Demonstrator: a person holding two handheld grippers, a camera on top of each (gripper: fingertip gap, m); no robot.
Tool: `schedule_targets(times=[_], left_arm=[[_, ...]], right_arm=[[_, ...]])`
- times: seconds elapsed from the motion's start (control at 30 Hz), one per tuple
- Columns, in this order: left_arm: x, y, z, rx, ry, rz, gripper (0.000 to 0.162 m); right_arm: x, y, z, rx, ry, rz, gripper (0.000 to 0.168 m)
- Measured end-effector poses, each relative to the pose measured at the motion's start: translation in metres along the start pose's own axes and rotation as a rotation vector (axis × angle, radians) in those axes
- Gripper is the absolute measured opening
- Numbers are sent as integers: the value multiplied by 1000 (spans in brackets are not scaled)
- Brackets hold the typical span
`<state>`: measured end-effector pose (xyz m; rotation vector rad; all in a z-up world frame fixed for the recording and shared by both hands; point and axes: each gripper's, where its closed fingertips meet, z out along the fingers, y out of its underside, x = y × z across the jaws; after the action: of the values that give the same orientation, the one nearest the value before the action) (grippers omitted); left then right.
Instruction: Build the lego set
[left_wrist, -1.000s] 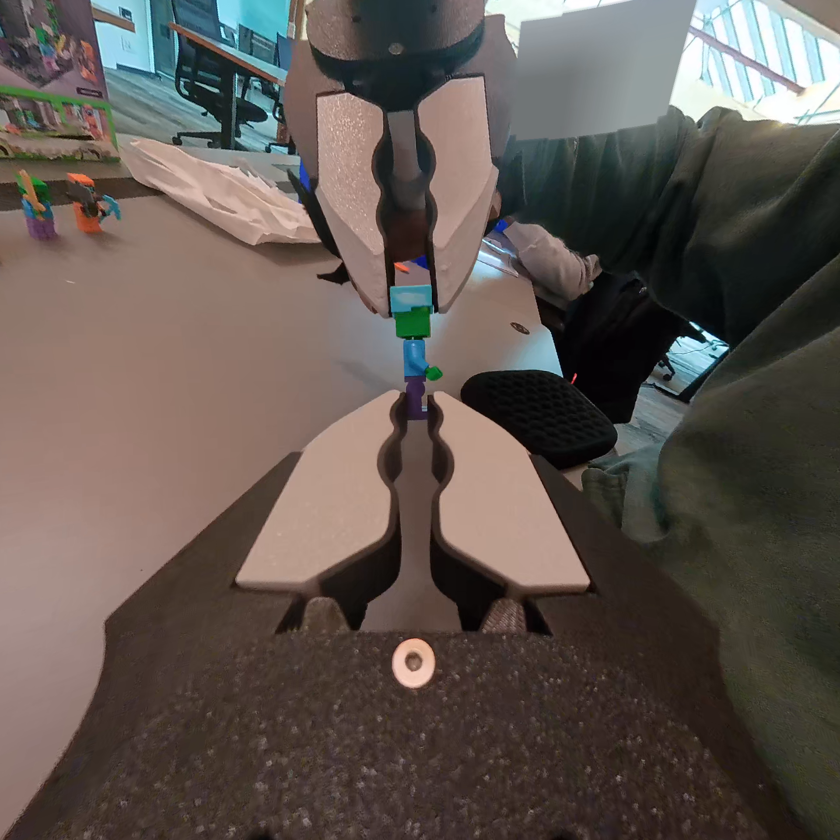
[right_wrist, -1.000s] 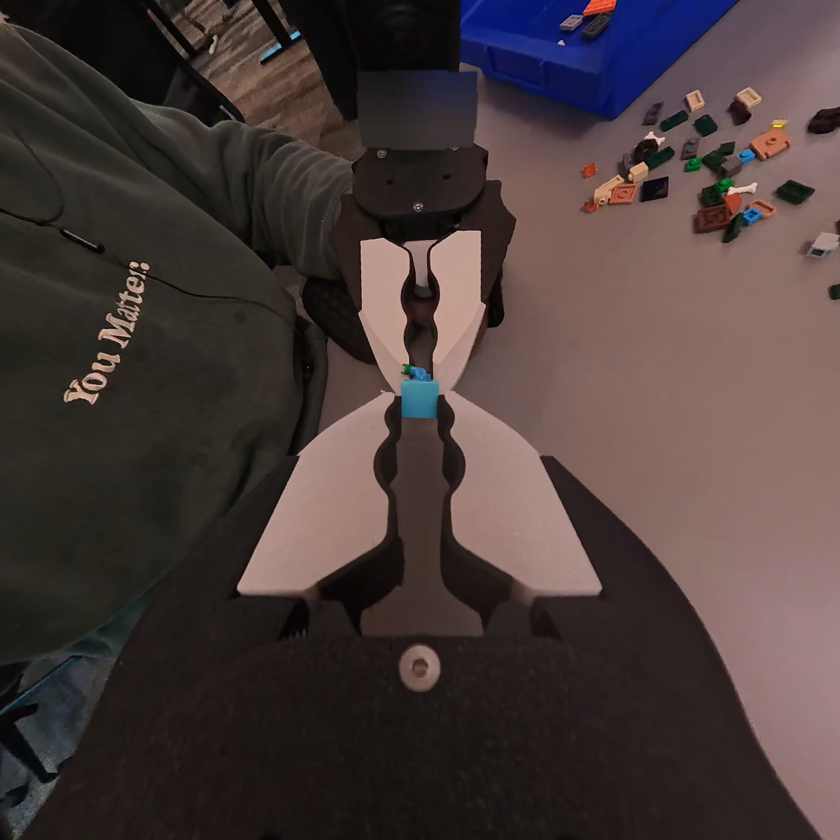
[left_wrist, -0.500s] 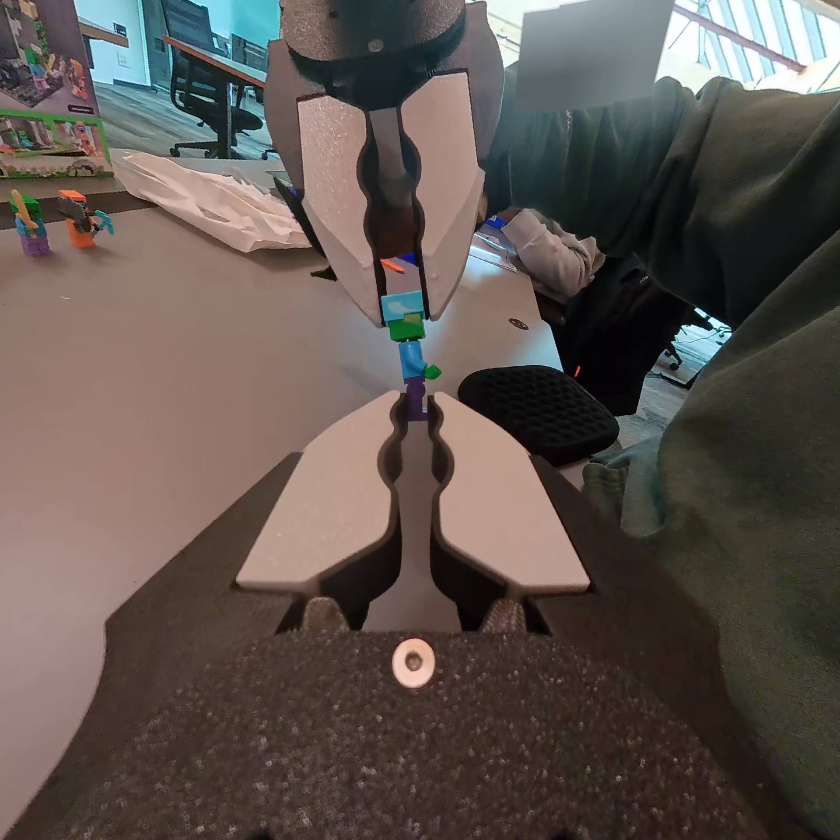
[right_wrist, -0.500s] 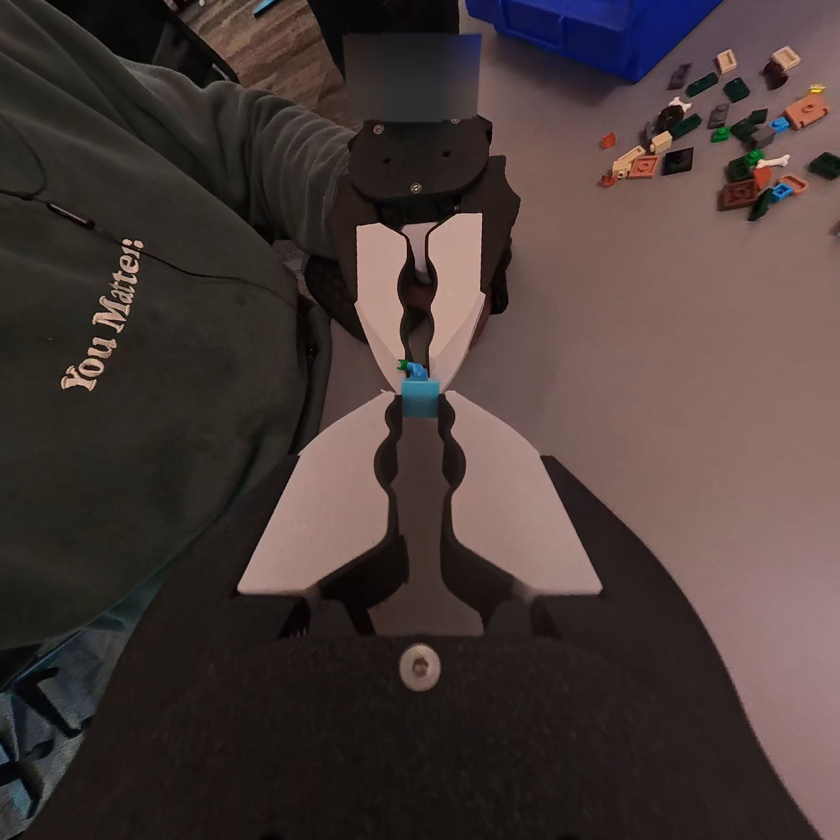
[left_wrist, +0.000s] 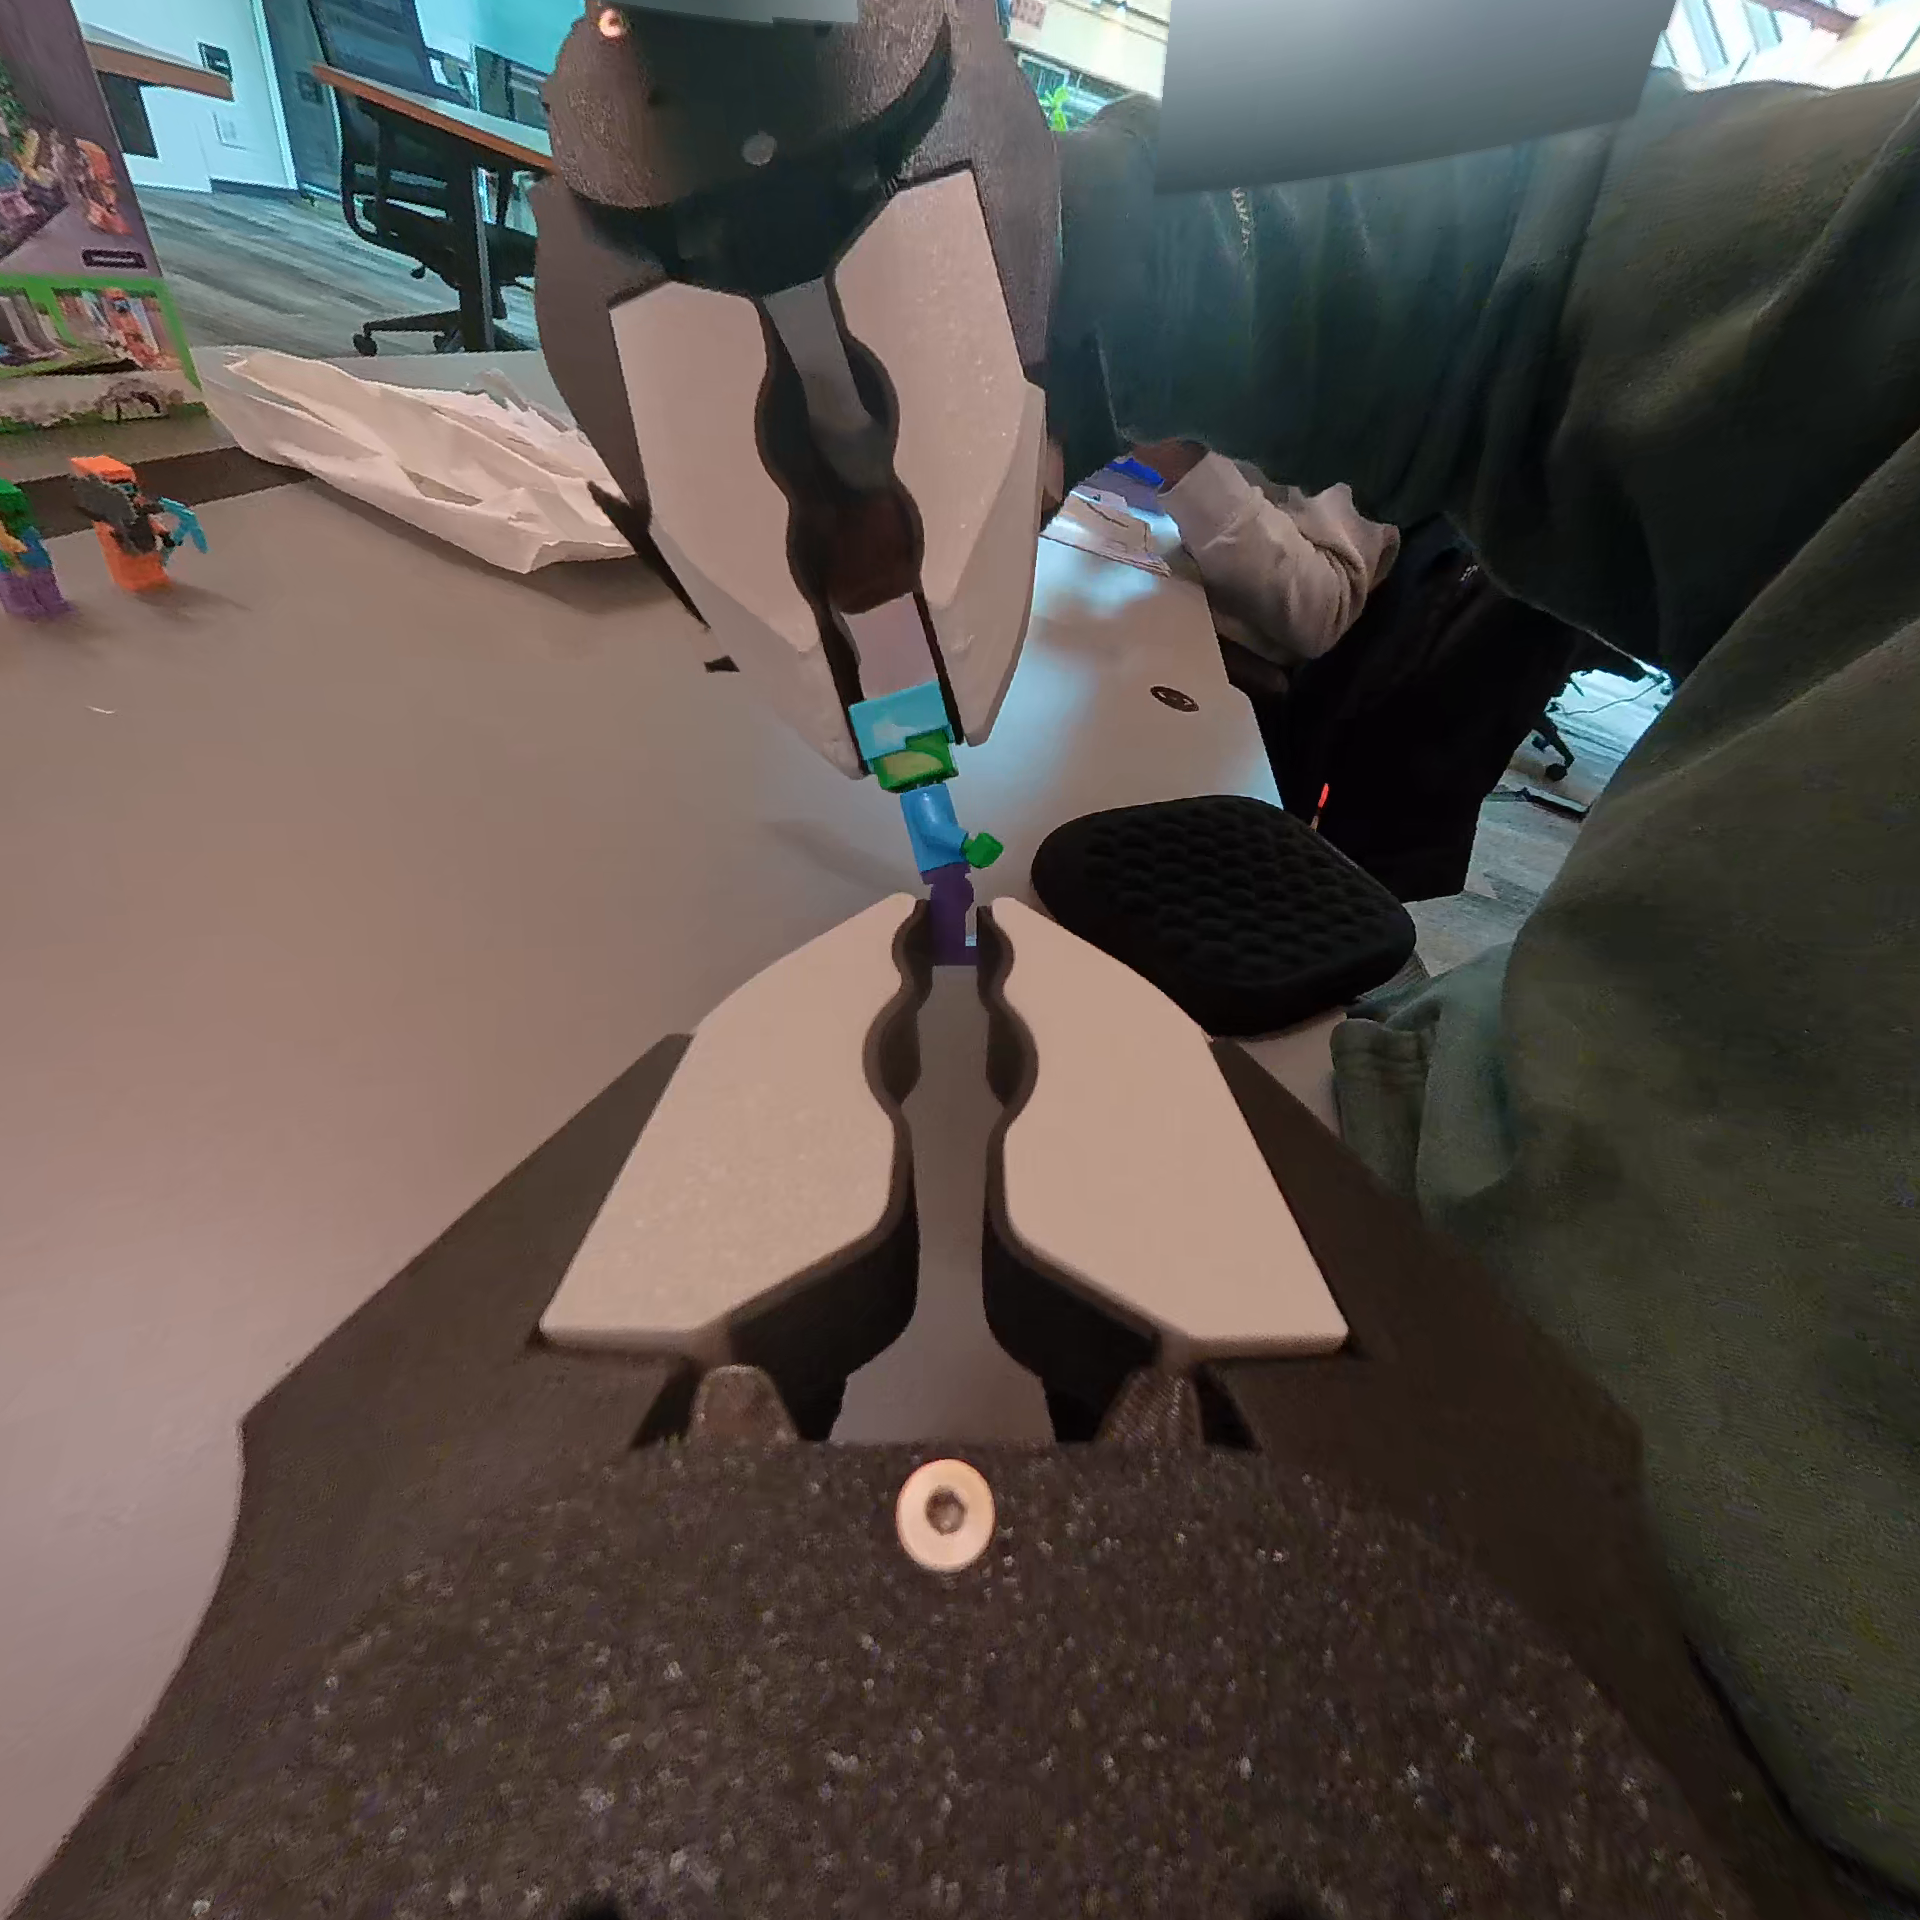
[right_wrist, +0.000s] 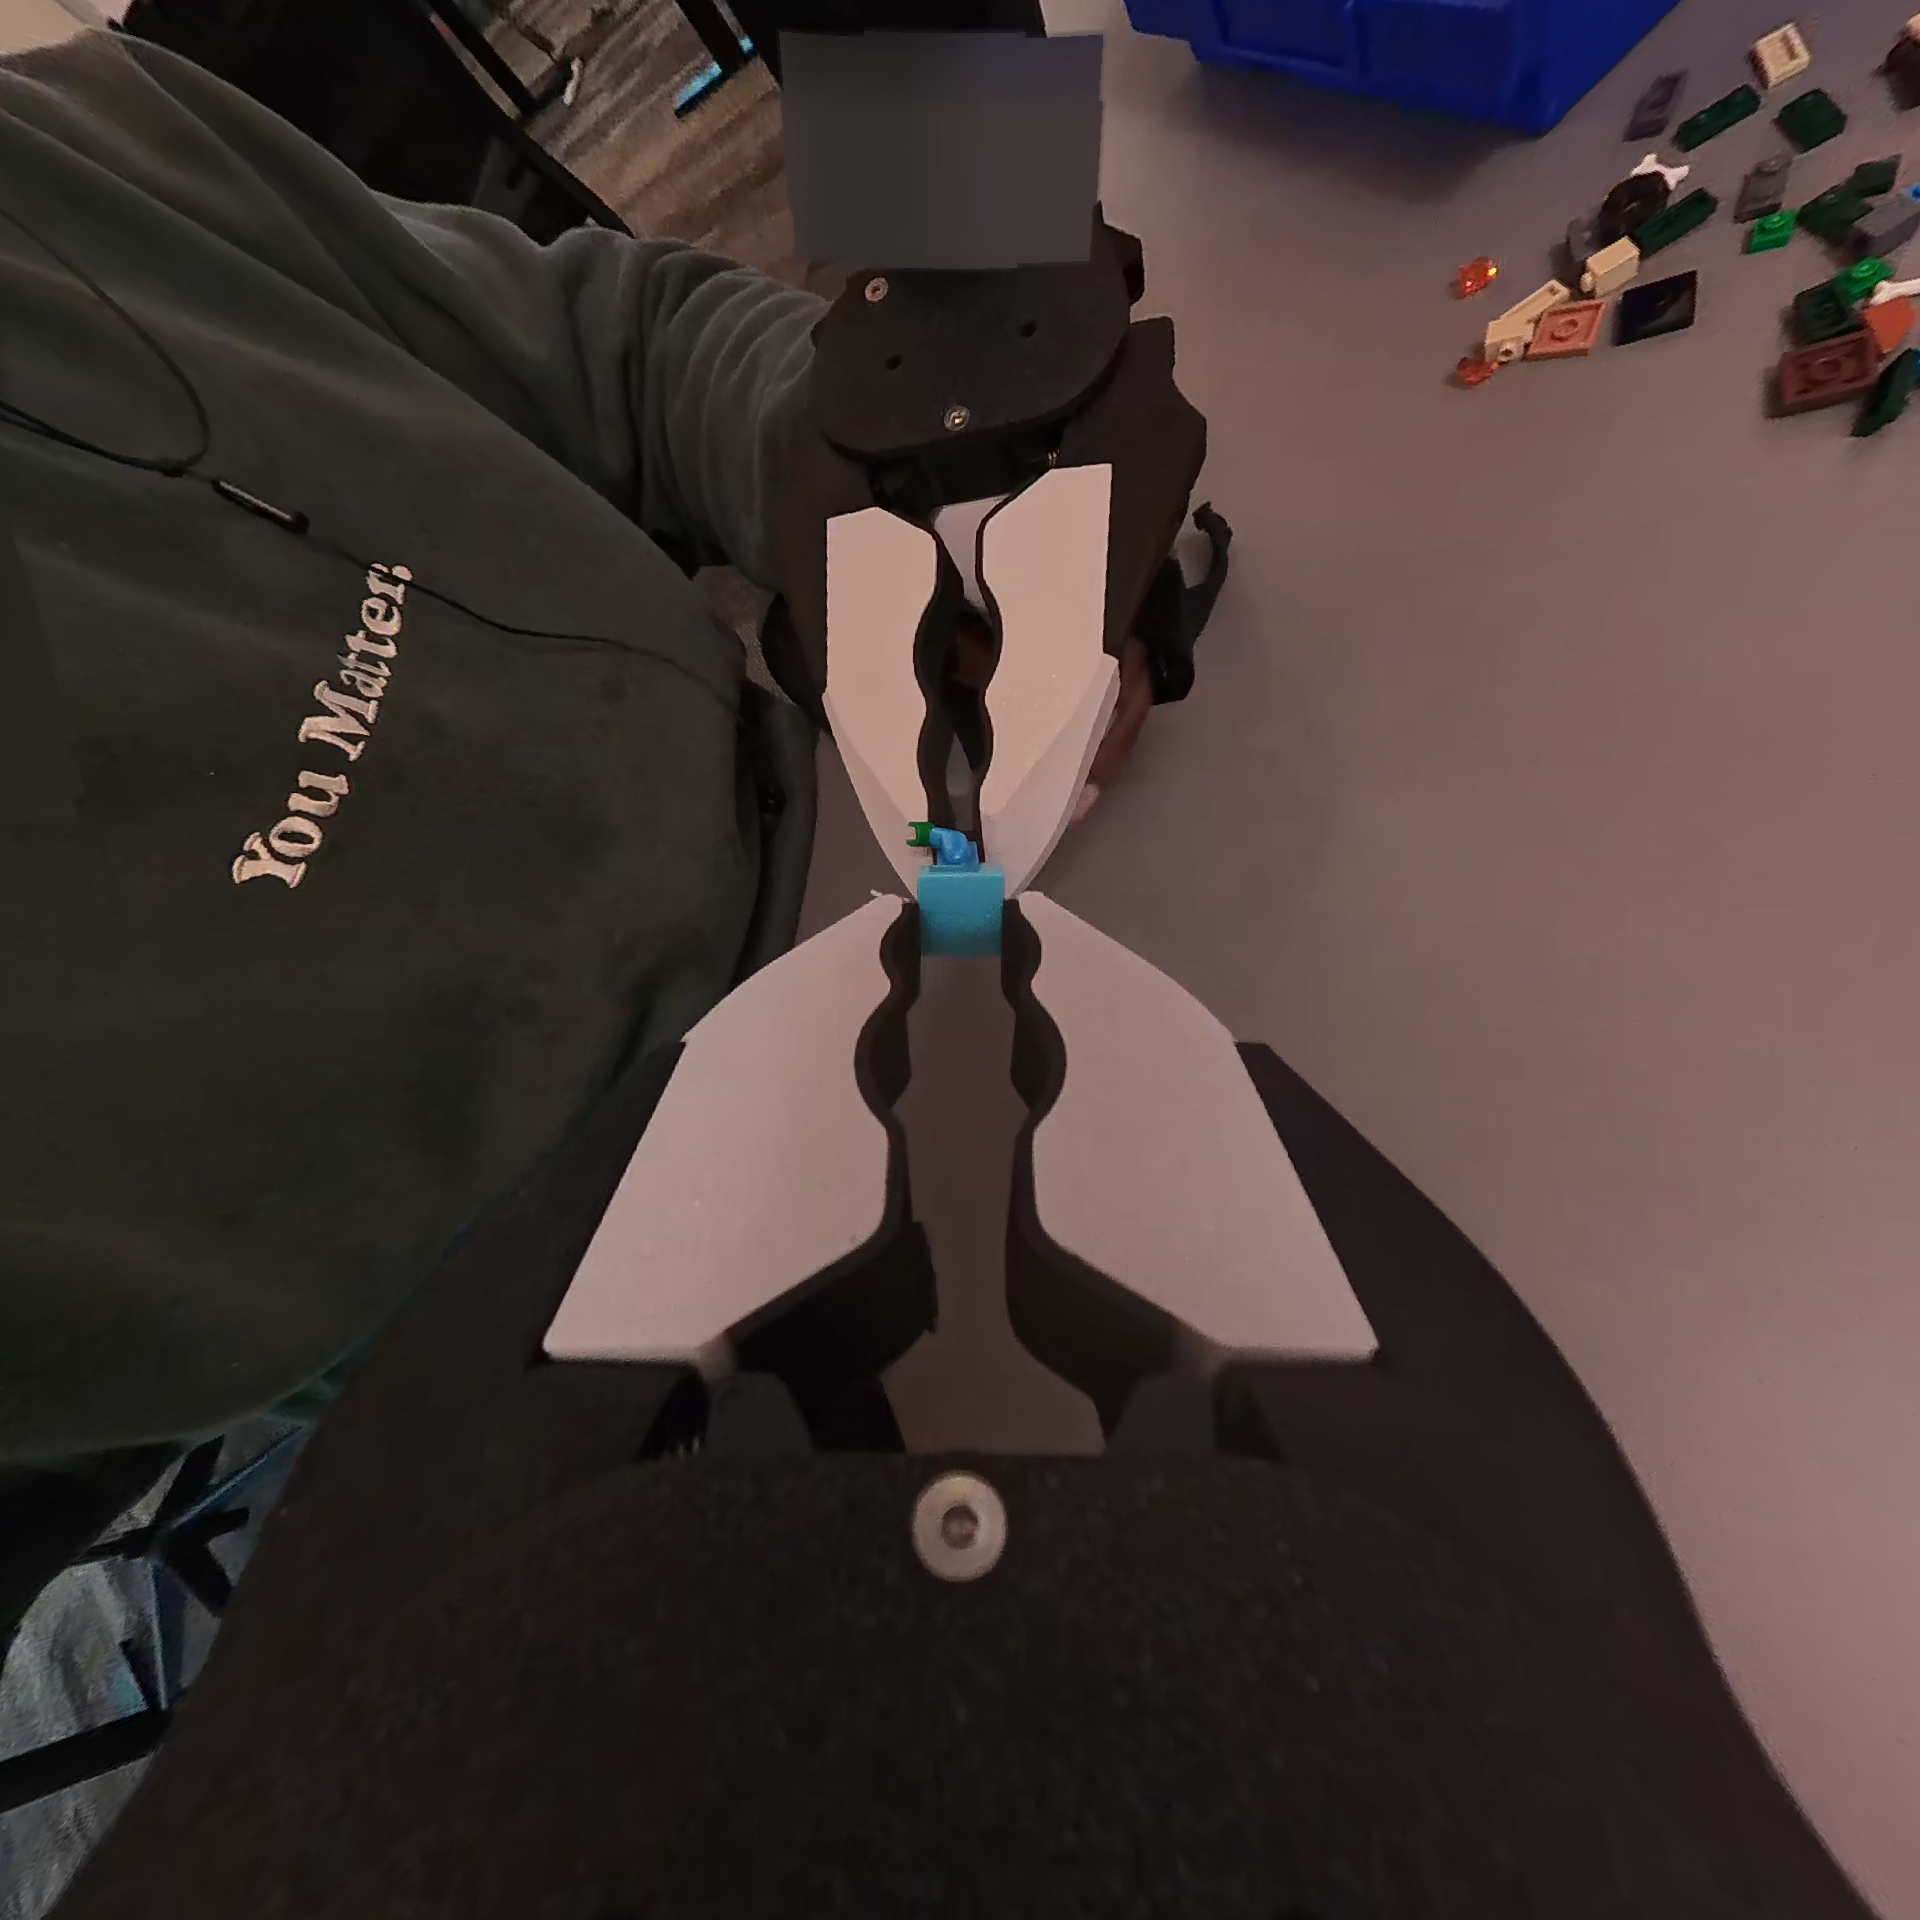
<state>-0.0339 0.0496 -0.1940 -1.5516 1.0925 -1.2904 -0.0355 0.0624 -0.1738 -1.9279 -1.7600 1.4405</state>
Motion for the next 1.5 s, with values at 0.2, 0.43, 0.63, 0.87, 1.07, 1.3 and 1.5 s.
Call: schedule_targets(times=[0.2,0.43,0.63,0.87,1.07,1.3,1.5], left_arm=[[0,1,1,-6,-2,1,7],[0,3,1,-13,-4,2,7],[1,3,2,-13,8,-8,7],[6,-15,-4,101,85,-115,7],[5,-21,-9,145,103,-155,7],[6,-19,-7,138,114,-168,7],[8,-17,-5,124,110,-150,7]], right_arm=[[1,1,1,22,-7,4,15],[1,3,2,43,-8,3,15],[0,3,1,45,-6,9,15],[-10,-15,-8,72,-20,-11,31],[-3,-25,-22,119,31,-21,27],[-5,-27,-19,125,24,-19,23],[-7,-23,-13,106,3,-23,14]])
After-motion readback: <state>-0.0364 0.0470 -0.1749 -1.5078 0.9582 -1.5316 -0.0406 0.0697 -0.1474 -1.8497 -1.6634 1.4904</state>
